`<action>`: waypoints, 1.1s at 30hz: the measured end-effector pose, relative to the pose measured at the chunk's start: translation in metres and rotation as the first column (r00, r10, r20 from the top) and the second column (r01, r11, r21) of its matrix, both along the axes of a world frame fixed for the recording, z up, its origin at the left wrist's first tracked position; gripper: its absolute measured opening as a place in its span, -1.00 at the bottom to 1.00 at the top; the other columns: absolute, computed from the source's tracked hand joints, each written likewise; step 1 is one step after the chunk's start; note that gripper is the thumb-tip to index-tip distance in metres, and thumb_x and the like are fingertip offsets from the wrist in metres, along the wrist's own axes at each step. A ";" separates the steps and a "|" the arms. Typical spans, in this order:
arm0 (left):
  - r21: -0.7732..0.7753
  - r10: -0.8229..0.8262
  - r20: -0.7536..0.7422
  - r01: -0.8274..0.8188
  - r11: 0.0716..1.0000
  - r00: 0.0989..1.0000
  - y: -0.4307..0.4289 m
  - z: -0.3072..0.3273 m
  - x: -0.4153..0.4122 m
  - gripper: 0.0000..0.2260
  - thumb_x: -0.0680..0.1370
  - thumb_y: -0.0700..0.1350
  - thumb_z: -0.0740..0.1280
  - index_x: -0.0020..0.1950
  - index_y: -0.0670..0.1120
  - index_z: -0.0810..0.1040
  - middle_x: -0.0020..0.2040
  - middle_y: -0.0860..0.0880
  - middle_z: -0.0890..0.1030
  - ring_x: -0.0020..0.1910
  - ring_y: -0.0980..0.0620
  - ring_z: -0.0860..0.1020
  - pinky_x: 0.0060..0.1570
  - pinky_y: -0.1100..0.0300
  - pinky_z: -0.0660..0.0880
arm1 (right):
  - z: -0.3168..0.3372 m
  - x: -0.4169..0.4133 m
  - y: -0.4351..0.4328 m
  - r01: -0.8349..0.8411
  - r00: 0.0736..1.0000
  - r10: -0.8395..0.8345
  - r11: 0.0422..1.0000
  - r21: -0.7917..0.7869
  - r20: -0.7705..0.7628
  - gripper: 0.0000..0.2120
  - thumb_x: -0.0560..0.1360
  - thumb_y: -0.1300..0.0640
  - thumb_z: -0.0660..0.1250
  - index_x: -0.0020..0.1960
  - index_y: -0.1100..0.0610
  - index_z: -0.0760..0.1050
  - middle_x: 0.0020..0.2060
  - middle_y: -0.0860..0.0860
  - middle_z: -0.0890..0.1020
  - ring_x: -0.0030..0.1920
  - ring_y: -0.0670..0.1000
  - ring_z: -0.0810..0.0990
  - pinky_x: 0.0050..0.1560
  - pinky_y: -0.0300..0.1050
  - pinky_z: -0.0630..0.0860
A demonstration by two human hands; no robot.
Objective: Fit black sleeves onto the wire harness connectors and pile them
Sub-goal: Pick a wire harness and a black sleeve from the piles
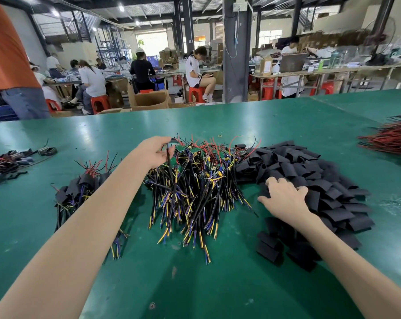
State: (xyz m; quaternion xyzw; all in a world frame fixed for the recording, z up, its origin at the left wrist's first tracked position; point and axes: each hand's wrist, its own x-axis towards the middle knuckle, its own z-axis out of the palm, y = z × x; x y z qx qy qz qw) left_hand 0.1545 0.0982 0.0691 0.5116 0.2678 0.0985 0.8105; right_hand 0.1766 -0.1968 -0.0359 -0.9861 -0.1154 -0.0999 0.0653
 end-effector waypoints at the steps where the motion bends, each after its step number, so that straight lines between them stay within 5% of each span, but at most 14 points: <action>1: -0.043 -0.009 -0.002 0.009 0.999 1.000 0.002 0.002 0.000 -0.91 0.62 -0.28 0.19 -0.09 -0.20 0.34 -0.17 -0.13 0.35 -0.36 0.11 0.33 -0.61 0.38 0.35 | 0.000 0.000 0.000 -0.001 1.000 0.001 1.000 -0.004 0.006 -0.60 0.50 -0.14 0.25 0.19 0.10 0.35 0.11 0.06 0.48 0.18 0.12 0.44 0.18 0.08 0.27; 5: 0.075 0.075 0.113 -0.084 0.994 0.991 0.006 0.028 -0.001 -0.80 0.61 -0.33 0.11 -0.18 -0.12 0.30 -0.29 -0.04 0.38 -0.51 0.20 0.24 -0.63 0.40 0.13 | 0.001 0.000 -0.001 0.002 1.000 -0.003 1.000 -0.014 -0.012 -0.60 0.50 -0.14 0.26 0.18 0.11 0.37 0.12 0.07 0.46 0.20 0.12 0.43 0.20 0.08 0.26; 9: 0.469 0.100 0.342 -0.262 0.844 0.934 -0.001 0.067 -0.009 -0.84 0.61 -0.12 0.24 -0.17 -0.07 0.40 -0.33 0.00 0.41 -0.63 0.18 0.19 -0.62 0.34 0.12 | 0.004 0.002 0.000 -0.013 1.000 0.014 0.998 0.054 -0.007 -0.62 0.52 -0.10 0.27 0.17 0.17 0.43 0.12 0.12 0.43 0.20 0.17 0.39 0.18 0.09 0.30; 11: 0.760 -0.030 0.402 -0.316 0.569 0.915 -0.007 0.078 -0.022 -0.85 0.61 -0.01 0.23 -0.06 -0.07 0.48 -0.31 0.02 0.47 -0.56 0.18 0.28 -0.56 0.31 0.20 | 0.007 0.002 0.001 -0.072 0.997 0.070 0.983 0.168 0.018 -0.60 0.52 -0.05 0.29 0.23 0.20 0.42 0.13 0.16 0.40 0.20 0.20 0.35 0.18 0.08 0.31; 13: 0.951 -0.182 0.310 -0.300 0.081 0.933 -0.012 0.073 -0.038 -0.83 0.59 0.01 0.24 0.05 -0.05 0.53 -0.21 0.03 0.52 -0.36 0.11 0.42 -0.39 0.25 0.32 | 0.010 0.000 0.002 -0.157 0.987 0.145 0.948 0.276 0.063 -0.59 0.51 0.00 0.33 0.26 0.22 0.42 0.12 0.18 0.41 0.19 0.21 0.33 0.19 0.02 0.27; 15: 0.937 -0.224 0.141 -0.203 -0.283 0.964 -0.021 0.046 -0.053 -0.77 0.57 0.03 0.24 0.13 -0.05 0.54 -0.09 0.01 0.45 -0.18 0.06 0.43 -0.17 0.19 0.37 | 0.013 -0.003 0.003 -0.225 0.974 0.203 0.920 0.321 0.099 -0.60 0.50 0.03 0.34 0.24 0.24 0.44 0.10 0.19 0.45 0.16 0.20 0.35 0.20 -0.04 0.23; 16: 0.927 -0.215 0.064 -0.138 -0.349 0.975 -0.025 0.027 -0.061 -0.73 0.57 0.05 0.22 0.18 -0.04 0.52 -0.05 0.02 0.40 -0.14 0.05 0.43 -0.07 0.15 0.41 | 0.015 -0.005 0.004 -0.251 0.968 0.227 0.908 0.334 0.110 -0.61 0.50 0.04 0.34 0.23 0.24 0.44 0.10 0.19 0.48 0.16 0.19 0.36 0.20 -0.05 0.23; 19: 0.934 -0.200 -0.037 -0.037 -0.356 0.979 -0.033 -0.029 -0.083 -0.68 0.58 0.03 0.20 0.30 -0.03 0.47 0.04 0.01 0.42 -0.08 0.03 0.49 0.03 0.03 0.50 | 0.016 -0.010 0.007 -0.306 0.952 0.287 0.892 0.332 0.105 -0.58 0.53 0.04 0.31 0.27 0.27 0.39 0.14 0.19 0.48 0.18 0.17 0.37 0.25 -0.05 0.24; 25: 0.946 -0.249 0.056 -0.131 -0.297 0.967 -0.031 -0.073 -0.101 -0.69 0.50 -0.17 0.39 0.24 -0.16 0.57 -0.03 -0.09 0.53 -0.13 -0.11 0.54 -0.06 -0.03 0.53 | 0.016 -0.014 0.016 -0.363 0.930 0.359 0.865 0.346 0.078 -0.65 0.55 0.16 0.27 0.30 0.22 0.36 0.24 0.24 0.36 0.25 0.18 0.31 0.22 0.01 0.24; 30: 0.951 -0.287 0.120 -0.193 -0.241 0.950 -0.034 -0.075 -0.106 -0.68 0.50 -0.21 0.39 0.26 -0.15 0.56 -0.02 -0.08 0.54 -0.13 -0.06 0.50 -0.02 -0.05 0.47 | 0.011 -0.021 0.016 -0.544 0.822 0.479 0.821 0.176 0.309 -0.76 0.30 0.43 0.46 -0.04 0.34 0.58 -0.07 0.24 0.54 -0.12 0.33 0.52 -0.06 0.21 0.51; 33: 0.953 -0.335 0.127 -0.208 -0.219 0.934 -0.036 -0.078 -0.111 -0.67 0.49 -0.23 0.38 0.26 -0.14 0.56 -0.03 -0.04 0.53 -0.13 0.07 0.39 -0.01 0.07 0.37 | 0.009 -0.018 0.015 -0.542 0.819 0.464 0.820 0.187 0.337 -0.70 0.37 0.40 0.41 0.10 0.29 0.54 -0.03 0.20 0.50 -0.06 0.27 0.48 0.09 -0.03 0.32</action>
